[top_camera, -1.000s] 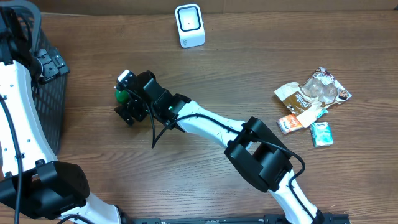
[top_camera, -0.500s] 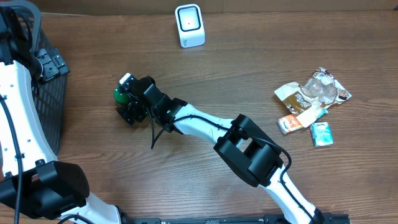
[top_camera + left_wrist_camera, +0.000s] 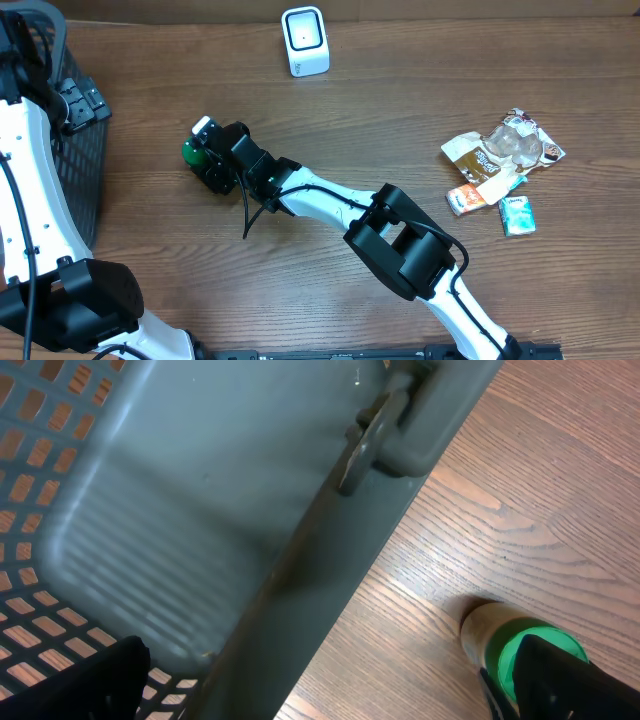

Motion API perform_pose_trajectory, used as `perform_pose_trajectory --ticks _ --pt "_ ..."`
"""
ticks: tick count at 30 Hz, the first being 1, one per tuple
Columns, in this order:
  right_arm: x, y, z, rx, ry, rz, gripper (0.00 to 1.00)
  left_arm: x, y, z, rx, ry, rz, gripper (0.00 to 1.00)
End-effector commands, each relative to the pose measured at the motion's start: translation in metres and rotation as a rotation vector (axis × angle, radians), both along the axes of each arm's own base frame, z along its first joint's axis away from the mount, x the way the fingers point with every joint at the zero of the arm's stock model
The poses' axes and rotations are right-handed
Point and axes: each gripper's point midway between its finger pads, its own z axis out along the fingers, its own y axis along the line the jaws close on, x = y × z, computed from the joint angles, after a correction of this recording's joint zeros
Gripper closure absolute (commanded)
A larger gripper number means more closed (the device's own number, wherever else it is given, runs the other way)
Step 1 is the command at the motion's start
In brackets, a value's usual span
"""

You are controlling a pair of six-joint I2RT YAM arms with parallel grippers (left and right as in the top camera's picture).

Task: Scan the item barcode
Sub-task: 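Close the right gripper on the green-lidded jar and lift it, then raise the jar and turn it toward the scanner face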

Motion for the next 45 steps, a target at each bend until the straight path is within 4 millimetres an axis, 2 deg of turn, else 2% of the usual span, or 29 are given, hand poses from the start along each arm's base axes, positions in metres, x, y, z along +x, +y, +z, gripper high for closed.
perform_pose_trajectory --ticks 1,7,11,20,24,28,32,36,38,40,45 --pt "0.002 0.003 0.006 0.012 -0.012 -0.004 0.35 0.004 -0.005 -0.004 -0.005 0.013 -0.026 0.0" --pt "0.004 -0.012 0.017 -0.017 0.022 -0.026 0.4 0.004 -0.005 -0.004 -0.005 0.013 -0.026 0.0" --pt "0.009 -0.028 0.026 -0.025 0.077 -0.075 0.39 0.004 -0.005 -0.004 -0.005 0.013 -0.026 0.0" --pt "0.028 -0.093 0.037 -0.053 0.269 -0.276 0.42 0.004 -0.005 -0.004 -0.005 0.012 -0.026 0.0" --pt "0.036 -0.129 0.03 -0.094 0.351 -0.364 0.42 0.004 -0.005 -0.004 -0.005 0.013 -0.026 0.0" --pt "0.033 -0.158 0.016 -0.167 0.416 -0.404 0.4 0.004 -0.005 -0.004 -0.005 0.012 -0.026 0.0" --pt "0.025 -0.17 0.008 -0.224 0.453 -0.405 0.37 0.004 -0.005 -0.004 -0.005 0.013 -0.026 0.0" --pt "0.02 -0.174 0.009 -0.25 0.459 -0.393 0.33 0.004 -0.005 -0.004 -0.005 0.012 -0.026 0.0" --pt "0.018 -0.175 0.019 -0.248 0.45 -0.388 0.3 0.004 -0.005 -0.004 -0.005 0.013 -0.026 0.0" --pt "0.019 -0.178 0.037 -0.247 0.426 -0.372 0.29 0.004 -0.005 -0.004 -0.005 0.012 -0.026 0.0" --pt "0.018 -0.183 0.103 -0.279 0.276 -0.241 0.22 0.004 -0.005 -0.004 -0.005 0.013 -0.026 0.0"
